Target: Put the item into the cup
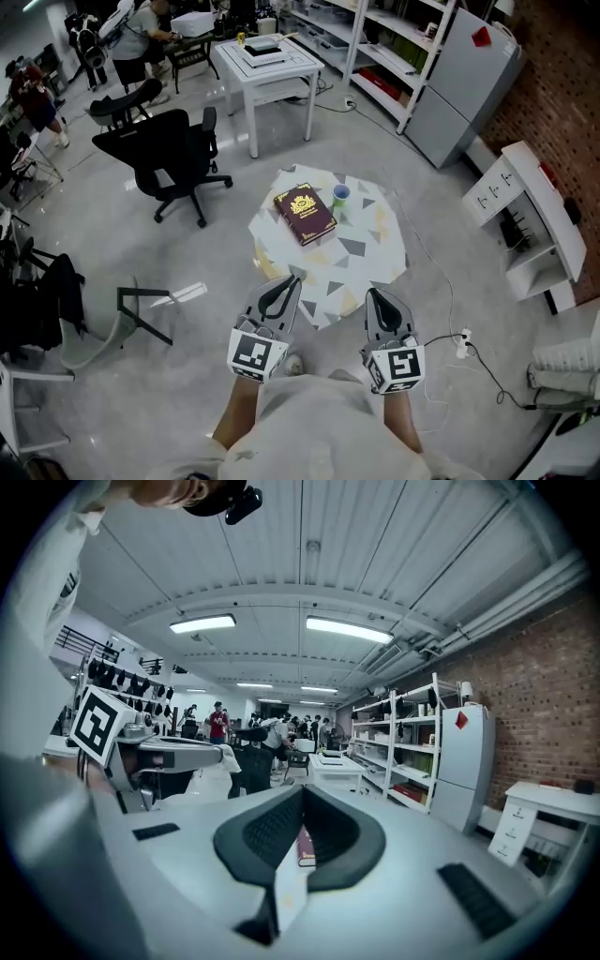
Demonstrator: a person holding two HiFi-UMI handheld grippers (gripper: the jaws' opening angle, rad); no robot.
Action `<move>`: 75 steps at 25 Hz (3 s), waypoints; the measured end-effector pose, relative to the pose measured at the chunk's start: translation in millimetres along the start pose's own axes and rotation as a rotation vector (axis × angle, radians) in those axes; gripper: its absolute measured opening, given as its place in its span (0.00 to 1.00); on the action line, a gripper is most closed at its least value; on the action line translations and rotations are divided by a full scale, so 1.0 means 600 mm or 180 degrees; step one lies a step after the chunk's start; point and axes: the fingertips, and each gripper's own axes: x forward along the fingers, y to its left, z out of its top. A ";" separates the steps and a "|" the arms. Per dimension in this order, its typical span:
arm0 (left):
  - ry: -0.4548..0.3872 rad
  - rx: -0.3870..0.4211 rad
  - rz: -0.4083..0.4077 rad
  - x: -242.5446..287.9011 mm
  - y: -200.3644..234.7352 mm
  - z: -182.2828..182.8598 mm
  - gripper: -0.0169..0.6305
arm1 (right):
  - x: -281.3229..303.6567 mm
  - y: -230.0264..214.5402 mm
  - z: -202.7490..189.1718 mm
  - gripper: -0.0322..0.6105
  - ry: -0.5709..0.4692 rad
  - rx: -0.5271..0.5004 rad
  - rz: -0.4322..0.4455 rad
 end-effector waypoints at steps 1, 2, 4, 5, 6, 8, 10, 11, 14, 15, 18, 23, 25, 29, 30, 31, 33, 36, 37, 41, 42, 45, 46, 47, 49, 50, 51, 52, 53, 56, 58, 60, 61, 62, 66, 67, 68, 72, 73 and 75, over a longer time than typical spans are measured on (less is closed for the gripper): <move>-0.0006 -0.0003 -0.0007 0.005 0.006 0.003 0.07 | 0.006 0.000 0.002 0.06 -0.0004 -0.0006 -0.0012; 0.0007 -0.0015 -0.0011 0.009 0.013 0.002 0.07 | 0.012 0.000 0.002 0.06 0.0002 -0.0001 -0.0022; 0.0062 -0.0046 -0.0017 0.018 0.024 -0.009 0.07 | 0.022 -0.002 -0.004 0.06 0.0034 0.0013 -0.0044; 0.0072 -0.0048 -0.0024 0.023 0.029 -0.013 0.07 | 0.026 -0.005 -0.006 0.06 0.0054 0.0015 -0.0057; 0.0070 -0.0042 -0.0035 0.028 0.032 -0.015 0.07 | 0.029 -0.007 -0.009 0.06 0.0074 0.0017 -0.0074; 0.0080 -0.0042 -0.0069 0.038 0.035 -0.020 0.07 | 0.033 -0.015 -0.011 0.06 0.0101 0.0022 -0.0115; 0.0106 -0.0054 -0.0112 0.049 0.034 -0.027 0.07 | 0.035 -0.023 -0.017 0.06 0.0126 0.0044 -0.0157; 0.0130 -0.0060 -0.0130 0.054 0.034 -0.031 0.07 | 0.035 -0.028 -0.021 0.06 0.0144 0.0062 -0.0177; 0.0185 -0.0056 -0.0170 0.070 0.029 -0.035 0.07 | 0.037 -0.041 -0.031 0.06 0.0191 0.0110 -0.0216; 0.0176 -0.0047 -0.0183 0.076 0.027 -0.030 0.07 | 0.039 -0.045 -0.034 0.06 0.0199 0.0133 -0.0219; 0.0168 -0.0019 -0.0197 0.093 0.026 -0.021 0.07 | 0.052 -0.055 -0.037 0.06 0.0191 0.0157 -0.0194; 0.0182 0.0035 -0.0135 0.127 0.028 -0.016 0.07 | 0.085 -0.083 -0.023 0.06 0.0098 0.0142 -0.0105; 0.0188 0.0068 -0.0108 0.144 0.029 -0.013 0.07 | 0.099 -0.098 -0.026 0.06 0.0076 0.0182 -0.0064; 0.0202 0.0115 -0.0057 0.186 0.028 -0.007 0.07 | 0.128 -0.134 -0.027 0.06 0.0053 0.0225 0.0011; 0.0207 0.0128 -0.0043 0.197 0.028 -0.006 0.07 | 0.135 -0.144 -0.026 0.06 0.0044 0.0228 0.0026; 0.0214 0.0139 -0.0030 0.208 0.028 -0.005 0.07 | 0.143 -0.154 -0.025 0.06 0.0035 0.0234 0.0041; 0.0230 0.0155 -0.0003 0.229 0.025 -0.004 0.07 | 0.156 -0.174 -0.025 0.06 0.0022 0.0249 0.0076; 0.0269 0.0164 0.0051 0.258 0.021 -0.006 0.07 | 0.175 -0.202 -0.026 0.06 0.0017 0.0277 0.0142; 0.0290 0.0165 0.0073 0.267 0.020 -0.009 0.07 | 0.181 -0.211 -0.025 0.06 0.0014 0.0278 0.0167; 0.0353 0.0189 0.0176 0.298 0.018 -0.010 0.07 | 0.203 -0.243 -0.024 0.06 -0.0002 0.0323 0.0272; 0.0375 0.0194 0.0207 0.305 0.017 -0.011 0.07 | 0.208 -0.250 -0.025 0.06 -0.0002 0.0337 0.0304; 0.0413 0.0226 0.0309 0.325 0.015 -0.008 0.07 | 0.218 -0.270 -0.032 0.06 0.0008 0.0384 0.0403; 0.0425 0.0241 0.0340 0.330 0.013 -0.006 0.07 | 0.221 -0.277 -0.034 0.06 0.0005 0.0397 0.0437; 0.0443 0.0256 0.0368 0.336 0.011 -0.006 0.07 | 0.225 -0.282 -0.035 0.06 0.0000 0.0409 0.0474; 0.0470 0.0290 0.0417 0.347 0.006 -0.003 0.07 | 0.234 -0.292 -0.035 0.06 -0.0017 0.0433 0.0550; 0.0477 0.0308 0.0441 0.352 0.003 0.000 0.07 | 0.238 -0.296 -0.034 0.06 -0.0030 0.0443 0.0588; 0.0490 0.0321 0.0466 0.356 0.001 0.002 0.07 | 0.243 -0.299 -0.033 0.06 -0.0040 0.0454 0.0626; 0.0506 0.0326 0.0492 0.359 -0.002 0.002 0.07 | 0.246 -0.302 -0.034 0.06 -0.0044 0.0471 0.0662; 0.0521 0.0330 0.0517 0.362 -0.004 0.001 0.07 | 0.249 -0.304 -0.036 0.06 -0.0046 0.0490 0.0696; 0.0558 0.0352 0.0559 0.372 -0.008 -0.002 0.07 | 0.259 -0.311 -0.042 0.06 -0.0051 0.0518 0.0758; 0.0571 0.0369 0.0576 0.380 -0.008 -0.003 0.07 | 0.265 -0.316 -0.043 0.06 -0.0063 0.0540 0.0775; 0.0567 0.0392 0.0582 0.391 -0.007 -0.003 0.07 | 0.272 -0.322 -0.039 0.06 -0.0092 0.0541 0.0781; 0.0559 0.0401 0.0579 0.397 -0.007 -0.002 0.07 | 0.275 -0.325 -0.036 0.06 -0.0108 0.0528 0.0780; 0.0550 0.0404 0.0572 0.403 -0.008 -0.002 0.07 | 0.278 -0.329 -0.032 0.06 -0.0124 0.0509 0.0775; 0.0521 0.0396 0.0510 0.428 -0.008 -0.005 0.07 | 0.289 -0.345 -0.033 0.06 -0.0126 0.0498 0.0721; 0.0517 0.0392 0.0492 0.434 -0.007 -0.006 0.07 | 0.292 -0.349 -0.034 0.06 -0.0119 0.0499 0.0704; 0.0513 0.0387 0.0474 0.441 -0.005 -0.007 0.07 | 0.295 -0.352 -0.036 0.06 -0.0109 0.0501 0.0687; 0.0496 0.0367 0.0373 0.463 0.004 -0.013 0.07 | 0.309 -0.361 -0.039 0.06 -0.0081 0.0478 0.0602; 0.0489 0.0362 0.0344 0.469 0.007 -0.015 0.07 | 0.313 -0.362 -0.040 0.06 -0.0074 0.0477 0.0578; 0.0480 0.0343 0.0289 0.479 0.016 -0.019 0.07 | 0.322 -0.363 -0.043 0.06 -0.0056 0.0481 0.0530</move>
